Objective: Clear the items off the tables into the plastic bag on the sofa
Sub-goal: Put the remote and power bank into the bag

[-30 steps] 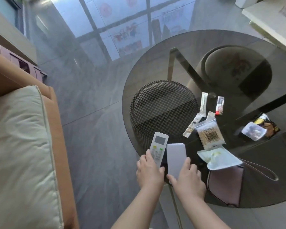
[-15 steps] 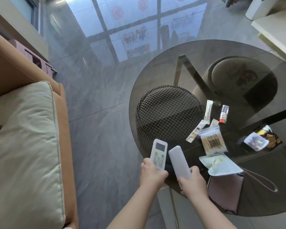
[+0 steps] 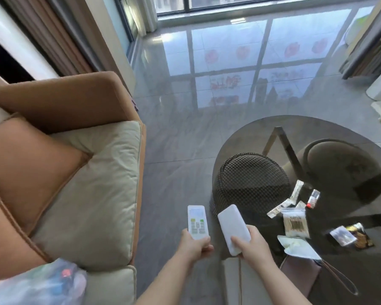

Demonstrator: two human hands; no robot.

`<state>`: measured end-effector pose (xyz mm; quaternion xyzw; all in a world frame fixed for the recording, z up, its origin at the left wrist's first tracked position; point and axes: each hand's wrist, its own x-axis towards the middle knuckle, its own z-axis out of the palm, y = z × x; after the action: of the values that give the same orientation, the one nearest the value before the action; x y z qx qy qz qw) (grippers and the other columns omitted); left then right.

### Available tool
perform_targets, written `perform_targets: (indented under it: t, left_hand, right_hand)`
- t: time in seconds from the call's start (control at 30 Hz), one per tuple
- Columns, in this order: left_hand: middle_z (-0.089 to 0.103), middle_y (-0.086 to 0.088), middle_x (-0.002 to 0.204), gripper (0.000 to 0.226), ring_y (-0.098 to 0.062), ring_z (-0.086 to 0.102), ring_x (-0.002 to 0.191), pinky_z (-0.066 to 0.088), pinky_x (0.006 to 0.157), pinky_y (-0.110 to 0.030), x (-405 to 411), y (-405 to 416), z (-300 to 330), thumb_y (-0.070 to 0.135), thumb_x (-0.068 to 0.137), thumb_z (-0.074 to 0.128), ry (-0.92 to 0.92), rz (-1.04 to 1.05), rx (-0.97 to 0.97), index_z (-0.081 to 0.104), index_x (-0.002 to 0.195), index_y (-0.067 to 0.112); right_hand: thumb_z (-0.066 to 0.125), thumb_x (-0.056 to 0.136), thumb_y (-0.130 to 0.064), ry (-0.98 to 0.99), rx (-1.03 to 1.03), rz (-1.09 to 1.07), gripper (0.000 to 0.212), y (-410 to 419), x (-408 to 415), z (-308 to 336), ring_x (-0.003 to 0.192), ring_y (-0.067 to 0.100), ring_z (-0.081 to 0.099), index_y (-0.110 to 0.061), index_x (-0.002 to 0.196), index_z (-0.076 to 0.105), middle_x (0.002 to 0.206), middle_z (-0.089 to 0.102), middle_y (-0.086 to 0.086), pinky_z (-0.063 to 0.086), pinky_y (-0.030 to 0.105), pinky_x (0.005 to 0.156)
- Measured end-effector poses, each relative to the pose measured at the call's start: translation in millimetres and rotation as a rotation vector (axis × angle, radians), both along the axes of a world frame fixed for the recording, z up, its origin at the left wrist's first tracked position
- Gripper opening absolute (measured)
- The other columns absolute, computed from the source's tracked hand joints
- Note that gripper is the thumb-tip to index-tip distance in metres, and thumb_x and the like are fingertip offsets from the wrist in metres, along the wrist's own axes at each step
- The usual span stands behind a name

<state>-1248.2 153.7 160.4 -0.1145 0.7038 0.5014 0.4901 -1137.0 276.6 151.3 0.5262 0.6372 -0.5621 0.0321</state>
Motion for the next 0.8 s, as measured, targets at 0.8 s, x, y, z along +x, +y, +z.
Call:
perform_targets:
  t: [0.8]
  left_hand:
    - [0.060,-0.021,0.081,0.026,-0.028,0.058,0.064,0.055,0.053,-0.033,-24.9,-369.0,197.0,-0.007,0.093,0.032,-0.008,0.763,0.149,0.047,0.113,0.000]
  right_hand:
    - [0.053,0.084,-0.005,0.202,-0.236,0.477,0.016,-330.9,-137.9,176.8,0.078,0.030,0.065,-0.011,0.099,0.057,0.090,0.063,0.014,0.057,0.032,0.056]
